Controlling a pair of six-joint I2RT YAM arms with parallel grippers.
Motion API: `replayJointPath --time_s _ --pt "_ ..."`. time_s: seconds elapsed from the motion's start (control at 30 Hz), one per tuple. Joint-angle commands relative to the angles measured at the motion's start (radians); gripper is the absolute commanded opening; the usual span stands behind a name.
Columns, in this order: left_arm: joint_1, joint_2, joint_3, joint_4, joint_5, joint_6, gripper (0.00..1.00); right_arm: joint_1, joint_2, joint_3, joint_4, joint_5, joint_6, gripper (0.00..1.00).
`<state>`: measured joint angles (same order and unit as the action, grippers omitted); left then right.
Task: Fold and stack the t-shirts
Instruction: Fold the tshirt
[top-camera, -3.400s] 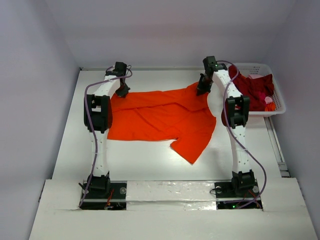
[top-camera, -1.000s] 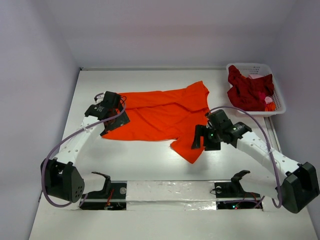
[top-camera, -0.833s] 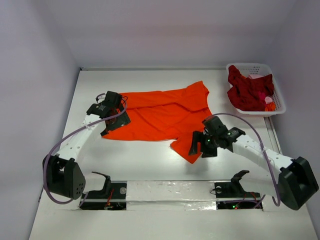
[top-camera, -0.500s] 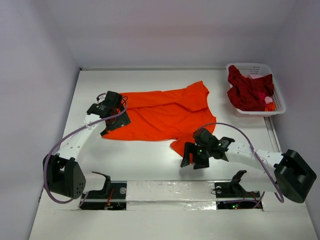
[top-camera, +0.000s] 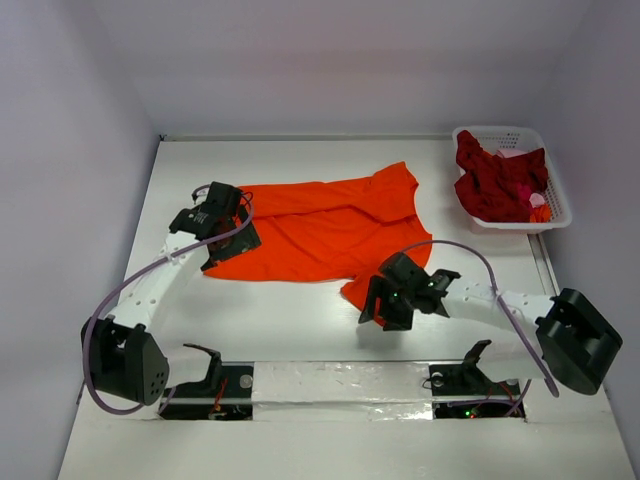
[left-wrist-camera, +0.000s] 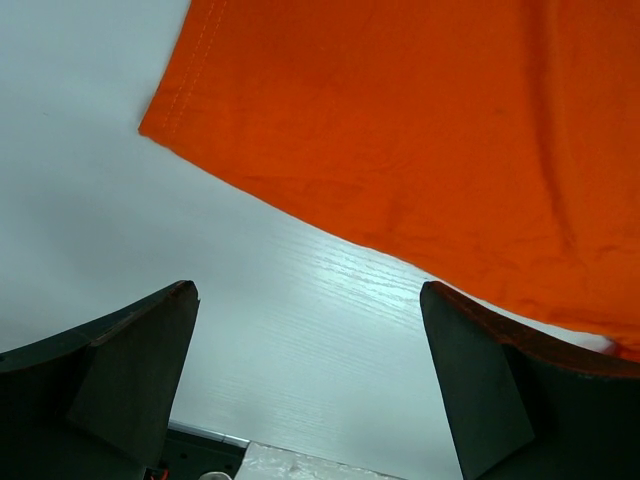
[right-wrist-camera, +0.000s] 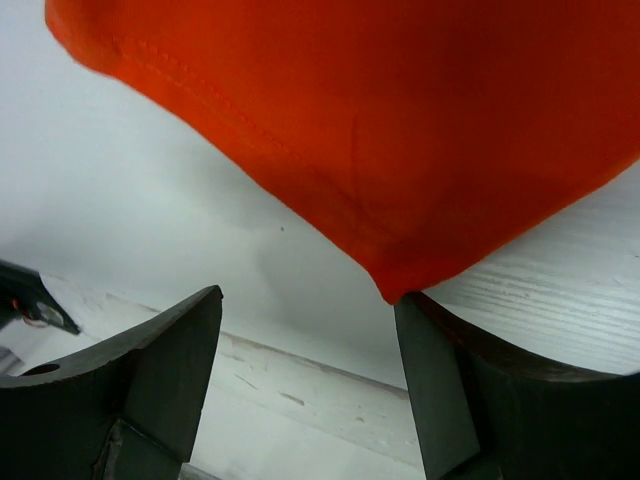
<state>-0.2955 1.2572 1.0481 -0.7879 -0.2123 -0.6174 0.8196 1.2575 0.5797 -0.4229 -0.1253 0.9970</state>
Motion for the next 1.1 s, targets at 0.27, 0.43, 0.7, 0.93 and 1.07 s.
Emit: replayJointPath --time_s 0.27,0.43,0.7,0.93,1.07 --pt "-0.005 -0.05 0.056 -0.03 -0.018 0.022 0.93 0.007 -0.032 0.065 -0.215 0.274 0.129 0.71" --pt "-0.005 -0.035 0.072 -0.043 -0.064 0.01 0.93 0.007 -0.075 0.061 -0.246 0.276 0.16 0.68" --pt "-0.005 -0.01 0.079 -0.048 -0.061 -0.005 0.92 0.007 0.023 0.062 -0.18 0.224 0.117 0.67" --pt "-0.005 -0.012 0.095 -0.07 -0.093 -0.002 0.92 0.007 0.083 0.078 -0.136 0.205 0.081 0.61" --pt "-0.005 -0.019 0.072 -0.074 -0.116 -0.016 0.92 0.007 0.083 0.083 -0.129 0.199 0.075 0.57"
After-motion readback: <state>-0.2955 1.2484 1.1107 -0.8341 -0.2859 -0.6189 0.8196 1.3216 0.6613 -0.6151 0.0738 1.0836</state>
